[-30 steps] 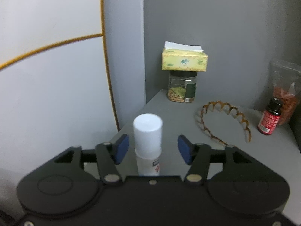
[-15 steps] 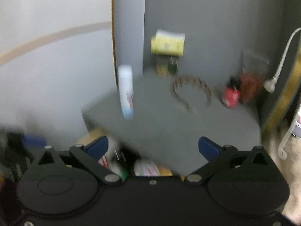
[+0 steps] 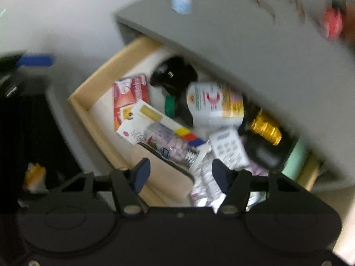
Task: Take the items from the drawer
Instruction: 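Reach the right tool into the drawer and grasp the clear silver-lidded pill jar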
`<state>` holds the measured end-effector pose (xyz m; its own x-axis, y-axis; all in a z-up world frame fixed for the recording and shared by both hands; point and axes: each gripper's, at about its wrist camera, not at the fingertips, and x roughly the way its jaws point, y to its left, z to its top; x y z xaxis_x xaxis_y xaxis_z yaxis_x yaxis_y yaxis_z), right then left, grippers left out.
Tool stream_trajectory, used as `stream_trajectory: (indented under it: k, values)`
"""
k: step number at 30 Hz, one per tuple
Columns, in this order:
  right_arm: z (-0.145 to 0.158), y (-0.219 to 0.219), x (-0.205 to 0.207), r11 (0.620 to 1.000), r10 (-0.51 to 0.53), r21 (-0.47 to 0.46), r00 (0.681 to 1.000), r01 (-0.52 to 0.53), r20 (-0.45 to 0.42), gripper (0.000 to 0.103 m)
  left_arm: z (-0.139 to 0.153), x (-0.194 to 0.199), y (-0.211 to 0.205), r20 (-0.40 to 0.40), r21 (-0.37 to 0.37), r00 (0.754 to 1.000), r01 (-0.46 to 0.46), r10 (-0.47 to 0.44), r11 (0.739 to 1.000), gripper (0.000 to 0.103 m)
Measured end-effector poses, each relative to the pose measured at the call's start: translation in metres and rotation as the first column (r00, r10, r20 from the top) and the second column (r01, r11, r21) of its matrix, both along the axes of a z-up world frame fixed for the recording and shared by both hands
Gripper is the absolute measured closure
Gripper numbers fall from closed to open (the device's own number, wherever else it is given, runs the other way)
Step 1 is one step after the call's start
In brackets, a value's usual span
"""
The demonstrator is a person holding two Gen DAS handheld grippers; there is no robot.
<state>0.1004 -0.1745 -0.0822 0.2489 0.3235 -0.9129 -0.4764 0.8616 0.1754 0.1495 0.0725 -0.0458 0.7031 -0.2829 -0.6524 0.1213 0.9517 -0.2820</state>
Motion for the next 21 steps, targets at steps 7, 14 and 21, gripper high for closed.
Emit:
stream_trajectory:
  k: [7,14,21]
  values:
    - [-0.048,-0.036,0.019,0.855,-0.398,0.209,0.859,0.475,-0.322,0.046,0.001,0.002,0.015,-0.007,-0.057,0.999,-0.033,0.033,0.998,0.01]
    - [-0.067,-0.033,0.035,0.729,-0.52,0.214,0.729,0.651,-0.445,0.062,0.002,0.004,0.019,-0.008,-0.095,0.999,-0.043,0.043,0.995,0.01]
    - [-0.037,-0.005,0.035,0.777,-0.498,0.235,0.798,0.584,-0.339,0.066,0.003,0.004,0.025,-0.01,-0.124,0.998,-0.058,0.058,0.991,0.01]
